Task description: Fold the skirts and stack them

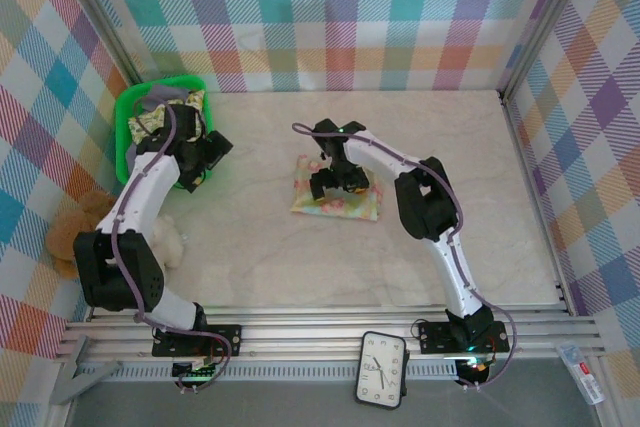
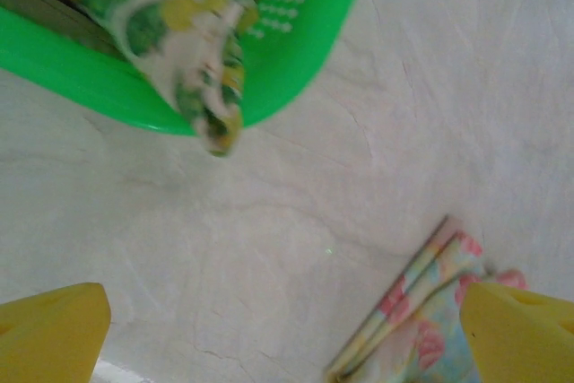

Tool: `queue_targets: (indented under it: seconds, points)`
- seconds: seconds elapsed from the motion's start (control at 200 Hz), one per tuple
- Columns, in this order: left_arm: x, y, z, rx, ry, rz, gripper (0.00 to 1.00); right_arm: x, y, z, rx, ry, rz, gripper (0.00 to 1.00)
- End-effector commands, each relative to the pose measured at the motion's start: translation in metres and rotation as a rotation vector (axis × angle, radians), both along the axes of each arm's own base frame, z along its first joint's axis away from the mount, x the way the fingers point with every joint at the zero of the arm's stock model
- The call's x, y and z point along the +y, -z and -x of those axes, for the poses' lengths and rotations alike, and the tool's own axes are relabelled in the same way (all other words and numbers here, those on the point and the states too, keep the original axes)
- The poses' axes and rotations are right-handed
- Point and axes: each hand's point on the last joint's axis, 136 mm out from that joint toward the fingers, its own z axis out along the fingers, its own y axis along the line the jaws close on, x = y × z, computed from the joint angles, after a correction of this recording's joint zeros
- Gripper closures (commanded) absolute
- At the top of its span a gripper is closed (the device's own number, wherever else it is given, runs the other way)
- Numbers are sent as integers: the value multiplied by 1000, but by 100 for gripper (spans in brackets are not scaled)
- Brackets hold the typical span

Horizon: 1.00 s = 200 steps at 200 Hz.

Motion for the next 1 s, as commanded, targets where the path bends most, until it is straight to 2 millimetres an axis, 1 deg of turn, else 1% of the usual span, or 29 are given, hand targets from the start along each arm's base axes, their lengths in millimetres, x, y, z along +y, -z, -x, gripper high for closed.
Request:
queue_targets:
  seconds: [0.0, 0.065, 0.17, 0.31, 0.39, 0.53, 0.59, 0.63, 0.69, 0.85, 0.995]
  points:
    - [19, -15, 7, -40, -60, -49, 0, -54, 9, 14, 110, -74, 170, 1]
    - [23, -19, 8, -49, -69, -62, 0, -81, 12, 13, 136, -53, 193, 1]
    - [27, -23, 7, -62, -82, -65, 0, -128, 7, 7, 148, -4, 237, 1]
    - [26, -25, 4, -73, -87, -56, 0, -185, 2, -3, 157, 68, 255, 1]
    - [25, -24, 3, -70, -87, -45, 0, -216, 5, -8, 168, 75, 264, 1]
    - [24, -22, 3, -59, -86, -39, 0, -271, 16, -29, 179, 90, 276, 1]
    - [25, -23, 4, -56, -85, -44, 0, -291, 19, -40, 186, 115, 260, 1]
    - [26, -24, 5, -55, -84, -51, 0, -303, 19, -51, 173, 122, 249, 1]
    - [29, -26, 7, -53, -85, -58, 0, -312, 21, -64, 155, 88, 228, 1]
    - [37, -28, 13, -38, -92, -74, 0, -308, 26, -91, 93, -123, 163, 1]
    - [43, -26, 17, -8, -90, -66, 0, -323, 27, -115, 23, -195, 180, 1]
